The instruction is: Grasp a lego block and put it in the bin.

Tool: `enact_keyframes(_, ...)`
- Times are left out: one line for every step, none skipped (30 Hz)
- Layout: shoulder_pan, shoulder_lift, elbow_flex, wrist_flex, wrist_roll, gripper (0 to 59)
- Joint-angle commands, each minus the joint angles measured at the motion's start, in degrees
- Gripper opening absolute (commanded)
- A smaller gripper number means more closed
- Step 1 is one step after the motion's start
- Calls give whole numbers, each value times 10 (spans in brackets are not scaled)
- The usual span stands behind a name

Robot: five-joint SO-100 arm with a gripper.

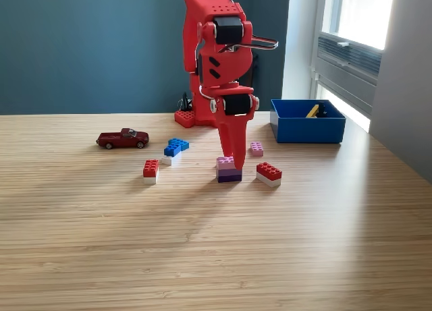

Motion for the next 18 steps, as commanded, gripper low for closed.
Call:
enact_keyframes(12,42,-18,10,5,212)
enact_keyframes(14,42,-21,13,4,212)
enact_keyframes(15,41,-24,17,4,212)
enact_keyframes(16,41,-25,18,4,212)
enact_keyframes(17,40,-26,19,4,213)
enact_keyframes(17,33,-30,23,4,213)
enact_keyframes(17,24,-37,30,5,213)
enact_keyframes(17,13,-46,40,6,213)
enact_keyframes(17,2,-54,46,7,211)
enact_keyframes(18,-9,-56,47,8,211)
enact_keyframes(18,-16,-57,47,8,210)
enact_keyframes(19,-22,-60,47,8,210)
enact_keyframes(21,-28,-63,47,8,210)
enact_keyframes(22,-35,-68,47,8,209)
enact_keyframes(23,-43,-75,51,9,209)
enact_keyframes(23,-48,-80,53,10,209)
enact_keyframes(23,-52,-83,54,10,209)
enact_keyframes(23,-56,-86,54,10,209)
